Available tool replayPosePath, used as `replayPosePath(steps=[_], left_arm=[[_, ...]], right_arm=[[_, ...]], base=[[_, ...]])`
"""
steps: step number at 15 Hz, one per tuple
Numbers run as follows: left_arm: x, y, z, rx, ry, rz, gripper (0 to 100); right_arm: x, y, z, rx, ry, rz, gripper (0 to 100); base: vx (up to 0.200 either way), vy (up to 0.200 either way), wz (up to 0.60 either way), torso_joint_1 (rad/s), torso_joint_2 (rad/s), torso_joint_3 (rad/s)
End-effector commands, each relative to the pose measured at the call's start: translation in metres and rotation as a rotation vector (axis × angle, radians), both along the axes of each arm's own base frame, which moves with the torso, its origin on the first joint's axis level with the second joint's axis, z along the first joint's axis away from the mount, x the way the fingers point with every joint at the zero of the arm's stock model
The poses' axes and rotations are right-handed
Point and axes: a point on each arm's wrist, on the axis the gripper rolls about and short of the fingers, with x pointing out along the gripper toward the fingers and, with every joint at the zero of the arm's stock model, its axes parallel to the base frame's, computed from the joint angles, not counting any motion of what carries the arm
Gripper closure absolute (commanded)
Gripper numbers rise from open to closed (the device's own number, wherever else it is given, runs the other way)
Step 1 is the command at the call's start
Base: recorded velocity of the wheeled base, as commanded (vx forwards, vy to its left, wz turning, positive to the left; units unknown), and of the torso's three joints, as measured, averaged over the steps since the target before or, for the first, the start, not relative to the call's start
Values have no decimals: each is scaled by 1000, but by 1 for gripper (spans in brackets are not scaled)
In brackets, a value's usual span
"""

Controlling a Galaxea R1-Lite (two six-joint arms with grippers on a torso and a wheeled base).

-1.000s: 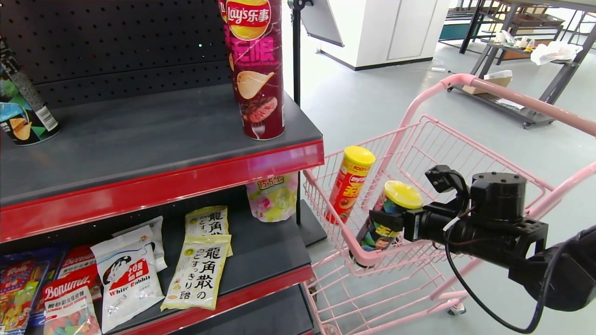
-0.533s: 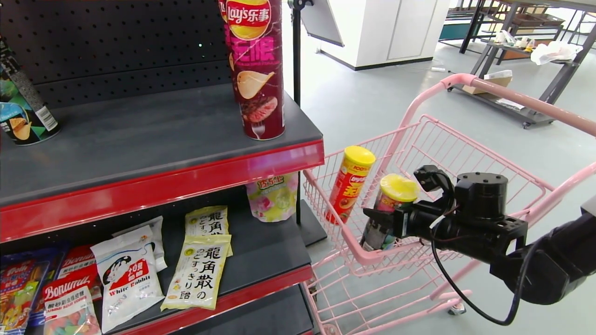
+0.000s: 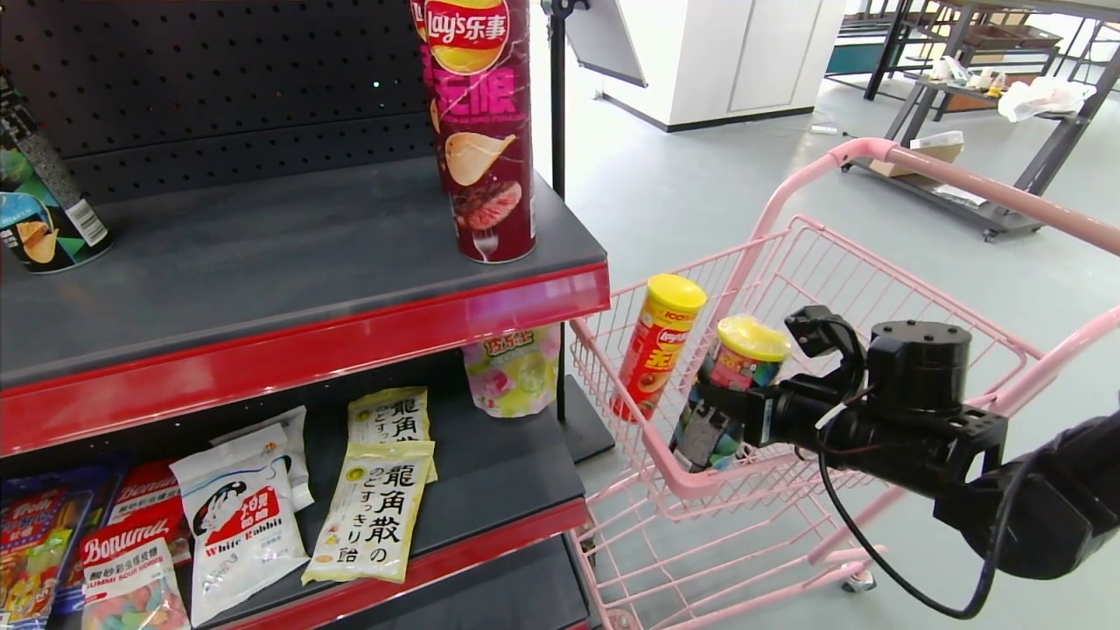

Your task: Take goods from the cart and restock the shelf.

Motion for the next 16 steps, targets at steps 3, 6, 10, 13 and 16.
replayPosePath(steps=[3,6,10,13,16], left_arm=[[0,0,0,0,2,0,0],[0,0,0,0,0,0,0],[0,0,0,-2,0,0,0],[0,0,0,0,0,0,0],[0,0,0,0,0,-1,0]], right_arm=[[-19,-17,86,39,-245,-30,100],[-57,-30,157,46,-281,-33,100],[-138,-57,190,-42,-258,-79,100],[-220,-85,165,-127,-128,-141,100],[-237,-91,147,-142,-107,-170,100]], base=[[0,0,0,0,0,0],[0,0,0,0,0,0],[0,0,0,0,0,0],[0,0,0,0,0,0],[0,0,0,0,0,0]])
